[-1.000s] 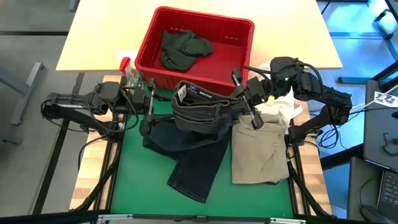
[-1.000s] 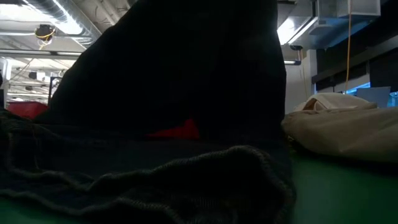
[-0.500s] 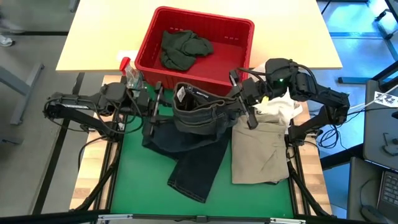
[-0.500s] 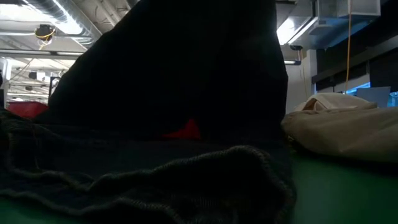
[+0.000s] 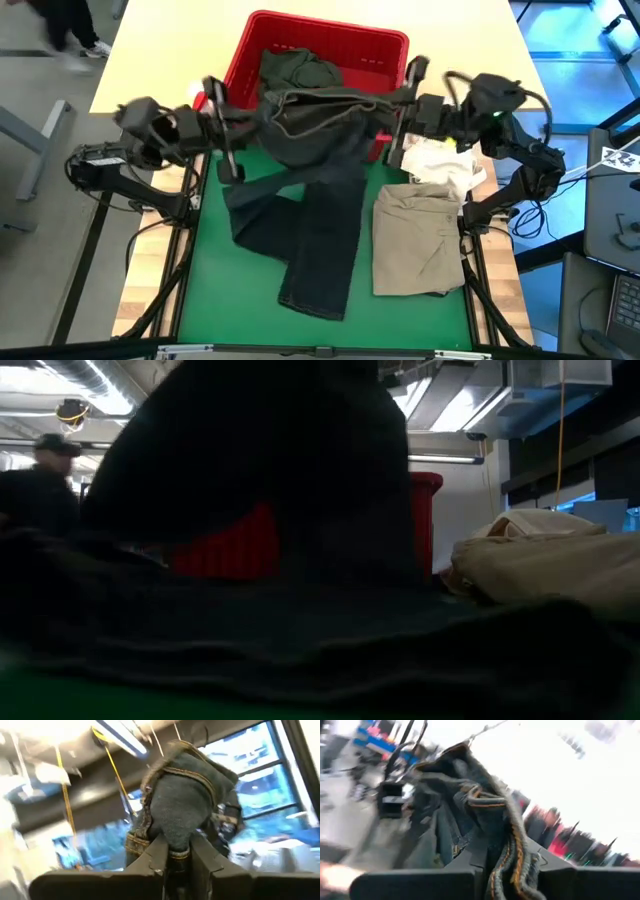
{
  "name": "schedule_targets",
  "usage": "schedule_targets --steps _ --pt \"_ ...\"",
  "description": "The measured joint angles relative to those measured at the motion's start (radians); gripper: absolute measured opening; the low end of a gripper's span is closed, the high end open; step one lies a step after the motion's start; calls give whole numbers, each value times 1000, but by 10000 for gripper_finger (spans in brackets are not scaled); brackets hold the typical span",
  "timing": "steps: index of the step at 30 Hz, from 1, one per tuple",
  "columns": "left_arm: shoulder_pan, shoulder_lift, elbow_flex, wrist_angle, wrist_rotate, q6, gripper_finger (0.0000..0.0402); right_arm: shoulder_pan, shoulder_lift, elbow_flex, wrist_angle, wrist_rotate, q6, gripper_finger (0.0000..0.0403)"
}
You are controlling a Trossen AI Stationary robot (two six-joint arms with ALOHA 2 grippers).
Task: Fold Laundry from Bin
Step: Fold the blue pants
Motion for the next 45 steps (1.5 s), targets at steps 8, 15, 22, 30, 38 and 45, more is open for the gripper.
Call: schedule_targets --steps 8,15,22,30,38,45 --pt "-1 176 331 -14 40 241 36 0 42 62 258 -68 -282 48" --pt "-11 313 554 -67 -198 625 38 -1 56 97 162 32 -337 50" --pt "-11 393 672 -38 -324 872 39 -1 54 96 113 229 -424 50" --pt "-11 461 776 -22 -168 844 40 2 55 97 347 75 -428 47" --pt "-12 463 780 -186 -153 625 40 52 54 246 89 -96 -90 45" --pt "-10 463 780 -354 -306 507 42 40 29 262 -84 167 -102 44"
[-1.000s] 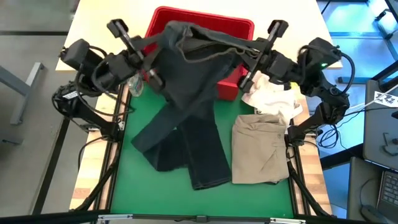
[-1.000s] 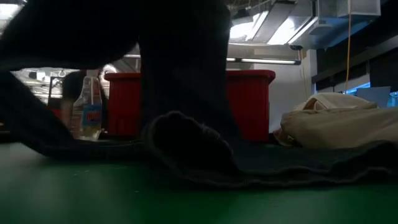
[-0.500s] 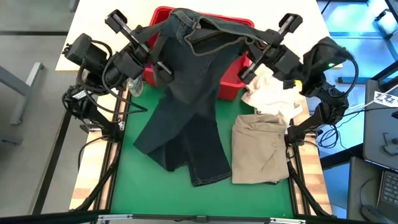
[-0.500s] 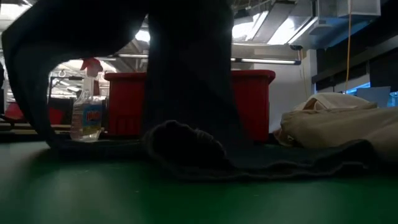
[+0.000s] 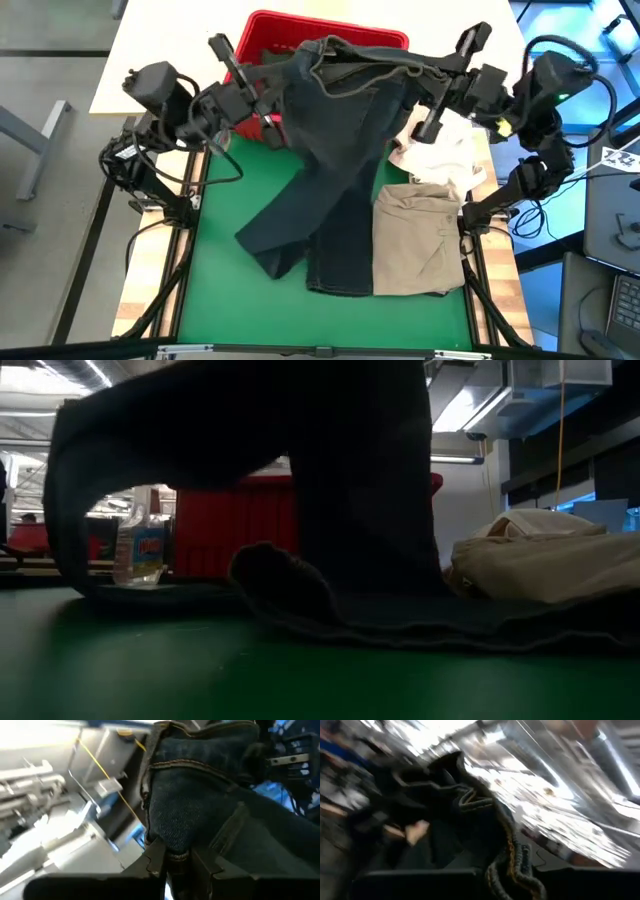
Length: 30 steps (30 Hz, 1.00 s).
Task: Fold Laundry from Bin
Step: Fold the blue pants
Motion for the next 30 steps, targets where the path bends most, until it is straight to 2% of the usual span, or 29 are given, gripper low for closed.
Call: schedule_targets --steps 6,10,14,20,24,28,30 --pt "1 -3 0 -176 -73 -171 93 -38 -11 -1 -84 204 -21 44" --pt "0 -29 2 -451 -139 -335 129 -36 -22 5 -68 334 -73 44" --pt "0 -45 -1 -748 -146 -635 139 -35 -15 2 -82 339 -75 44" --pt "-21 -60 -25 -1160 8 -1097 141 -35 -16 1 -80 338 -74 44" --pt "-66 -50 -177 -1201 3 -1218 141 -35 -14 1 -74 354 -79 44" --pt "-124 -55 -370 -1160 -12 -1281 141 -35 -13 1 -89 366 -76 44" --pt "-183 -55 -480 -1120 -58 -1332 141 -35 -14 1 -117 375 -72 44"
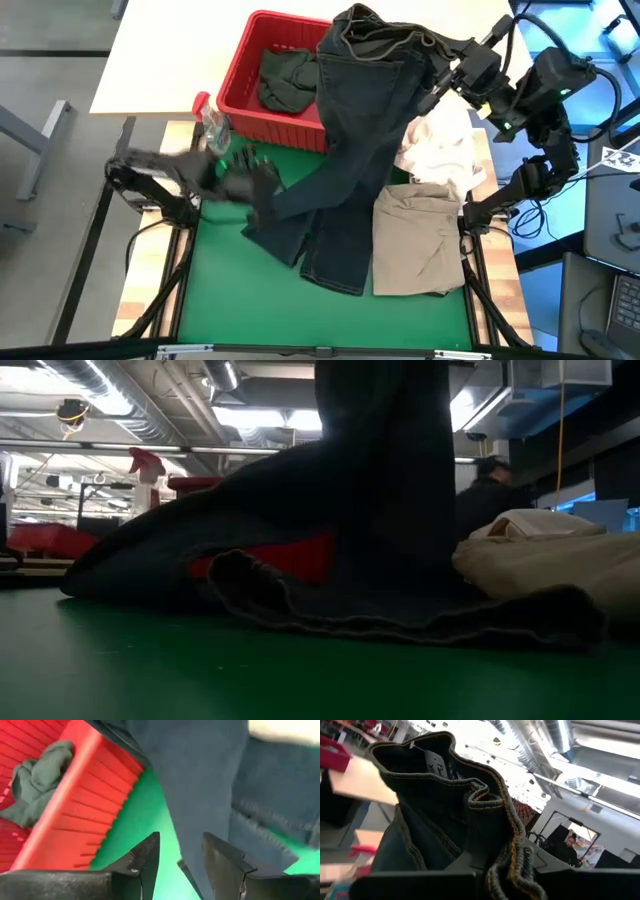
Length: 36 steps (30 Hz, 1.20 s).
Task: Fold Laundry from Bin
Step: Fold the blue pants
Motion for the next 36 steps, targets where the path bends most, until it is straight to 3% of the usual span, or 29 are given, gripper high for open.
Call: schedule_targets --steps 5,9,16,24,36 --pt "-190 -76 -280 104 -106 -233 141 0 2 -1 -75 -2 32 44" --pt "-301 -137 -486 224 -70 -463 142 0 5 -1 -86 -9 32 48" --pt "-400 -228 -713 319 -31 -822 169 0 19 -1 -140 -11 33 43" --pt "-411 -280 -877 530 19 -823 229 0 19 -1 -143 8 33 43" --pt "-412 -279 -1025 573 119 -793 235 0 19 -1 -152 17 33 43"
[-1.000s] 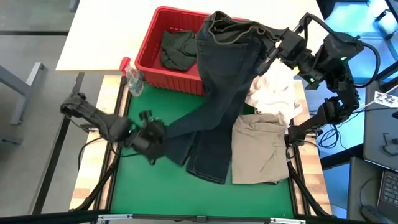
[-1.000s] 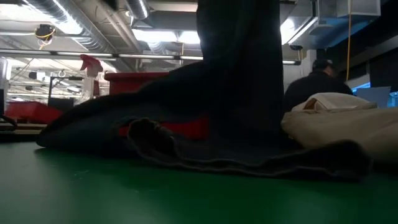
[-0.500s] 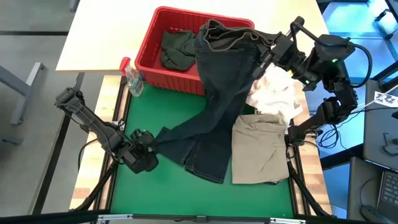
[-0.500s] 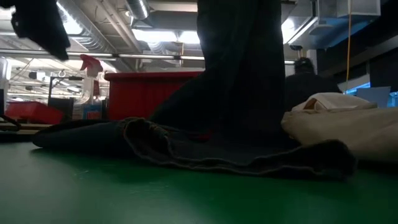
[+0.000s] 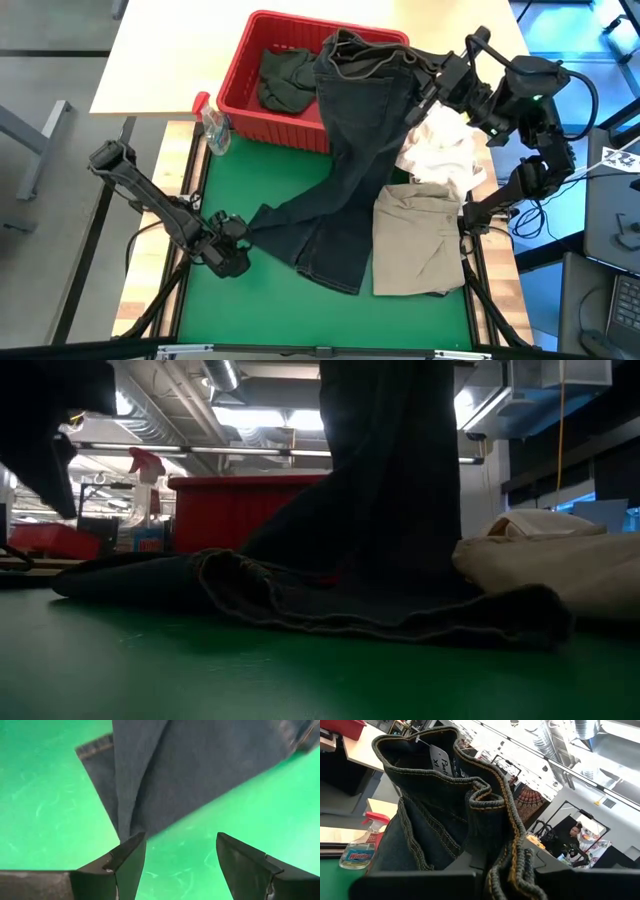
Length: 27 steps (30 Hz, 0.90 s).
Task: Fold Laundry from Bin
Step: Fold the blue pants
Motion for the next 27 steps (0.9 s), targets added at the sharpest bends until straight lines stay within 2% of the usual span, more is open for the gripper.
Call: schedule_targets --steps 3,9,15,20,24,27 --pt "0 0 -40 19 -10 20 235 0 0 0 -1 0 0 43" --pt "25 0 -136 29 -130 -3 235 0 0 0 -7 0 0 43" --pt "70 1 -255 225 -90 78 228 0 0 0 -23 0 0 43" --pt "104 1 -301 255 -169 89 202 0 0 0 -25 0 0 43" --pt "136 1 -353 324 -110 127 179 0 0 0 -26 0 -1 43" --pt "150 -1 -368 363 -107 155 168 0 0 0 -26 0 0 43"
